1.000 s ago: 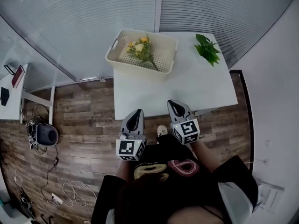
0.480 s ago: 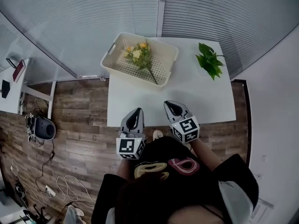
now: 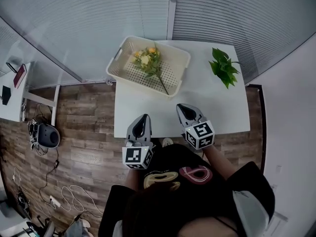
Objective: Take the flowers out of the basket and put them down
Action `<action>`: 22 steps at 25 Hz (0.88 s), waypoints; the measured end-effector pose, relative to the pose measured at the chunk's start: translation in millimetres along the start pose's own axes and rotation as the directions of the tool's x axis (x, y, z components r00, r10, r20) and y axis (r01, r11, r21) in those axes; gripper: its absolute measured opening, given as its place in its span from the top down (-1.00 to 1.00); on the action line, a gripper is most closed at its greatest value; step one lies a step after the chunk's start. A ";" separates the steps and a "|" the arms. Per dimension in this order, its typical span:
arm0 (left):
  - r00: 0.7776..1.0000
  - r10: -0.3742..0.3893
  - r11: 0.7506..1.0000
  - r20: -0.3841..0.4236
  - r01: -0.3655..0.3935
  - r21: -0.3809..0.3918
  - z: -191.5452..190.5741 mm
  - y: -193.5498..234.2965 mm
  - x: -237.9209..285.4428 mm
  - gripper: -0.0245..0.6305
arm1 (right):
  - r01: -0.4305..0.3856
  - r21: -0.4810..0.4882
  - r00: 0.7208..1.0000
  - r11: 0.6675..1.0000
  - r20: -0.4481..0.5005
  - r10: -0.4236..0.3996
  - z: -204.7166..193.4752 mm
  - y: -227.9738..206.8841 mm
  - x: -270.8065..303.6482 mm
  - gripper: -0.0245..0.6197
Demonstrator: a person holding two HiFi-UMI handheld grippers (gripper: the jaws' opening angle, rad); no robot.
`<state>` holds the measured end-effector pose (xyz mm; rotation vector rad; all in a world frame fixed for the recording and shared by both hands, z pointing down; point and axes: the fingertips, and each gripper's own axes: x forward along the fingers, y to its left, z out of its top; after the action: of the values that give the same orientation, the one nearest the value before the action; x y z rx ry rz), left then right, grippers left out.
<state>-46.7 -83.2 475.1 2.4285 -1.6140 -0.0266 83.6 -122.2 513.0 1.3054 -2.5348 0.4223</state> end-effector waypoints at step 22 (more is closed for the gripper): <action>0.998 -0.051 0.999 -0.034 0.051 -0.016 8.9 50.9 30.8 0.87 | 0.028 0.030 0.999 0.999 0.032 -0.029 97.3 -35.7 67.9 0.24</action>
<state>-82.1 -131.7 479.7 2.4452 -1.5317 -0.0056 65.4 -228.6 452.2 1.3674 -2.5424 0.4375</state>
